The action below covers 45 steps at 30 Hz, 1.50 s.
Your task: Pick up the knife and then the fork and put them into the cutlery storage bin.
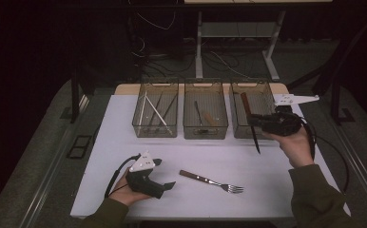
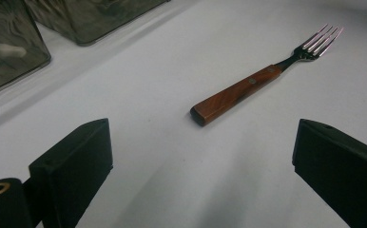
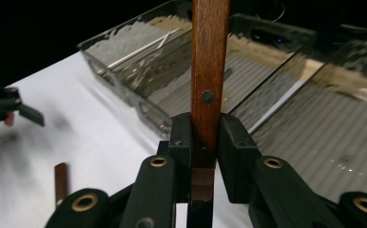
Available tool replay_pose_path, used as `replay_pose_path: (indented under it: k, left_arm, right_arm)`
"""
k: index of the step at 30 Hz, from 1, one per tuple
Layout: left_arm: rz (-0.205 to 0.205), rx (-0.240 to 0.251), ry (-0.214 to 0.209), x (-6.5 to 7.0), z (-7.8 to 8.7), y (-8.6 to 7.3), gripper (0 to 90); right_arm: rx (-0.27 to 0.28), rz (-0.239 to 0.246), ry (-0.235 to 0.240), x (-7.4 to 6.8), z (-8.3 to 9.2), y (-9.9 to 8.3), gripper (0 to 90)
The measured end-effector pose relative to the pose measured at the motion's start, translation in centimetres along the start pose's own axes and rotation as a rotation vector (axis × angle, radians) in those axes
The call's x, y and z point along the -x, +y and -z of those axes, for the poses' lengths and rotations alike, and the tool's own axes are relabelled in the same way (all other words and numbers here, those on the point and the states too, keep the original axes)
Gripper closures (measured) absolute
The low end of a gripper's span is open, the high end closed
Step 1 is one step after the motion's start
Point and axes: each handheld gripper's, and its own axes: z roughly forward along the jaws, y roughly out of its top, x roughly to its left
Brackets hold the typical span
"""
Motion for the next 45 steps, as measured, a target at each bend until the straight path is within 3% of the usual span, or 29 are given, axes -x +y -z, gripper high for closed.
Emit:
replay_pose_path:
  k: [13,24,32,42,45]
  left_arm:
    - [-0.006,-0.011,0.018,0.1,-0.1,0.0,5.0]
    - [-0.009,-0.01,0.021,0.1,0.0,0.0,5.0]
    - [-0.007,-0.008,0.018,0.2,-0.1,0.0,5.0]
    - [-0.01,-0.009,0.013,0.3,-0.1,0.0,5.0]
    - [-0.008,-0.01,0.012,0.3,-0.1,0.0,5.1]
  right_arm:
    - [0.046,-0.018,-0.11,3.2,1.7,3.6,77.1]
    - [0.065,-0.04,-0.219,7.0,0.8,5.1,77.1]
    - [0.048,-0.071,-0.266,9.3,-0.9,3.9,77.1]
    - [-0.052,-0.14,-0.296,11.1,-3.3,0.8,77.1]
    - [-0.092,-0.136,-0.312,11.4,-3.7,0.2,77.0]
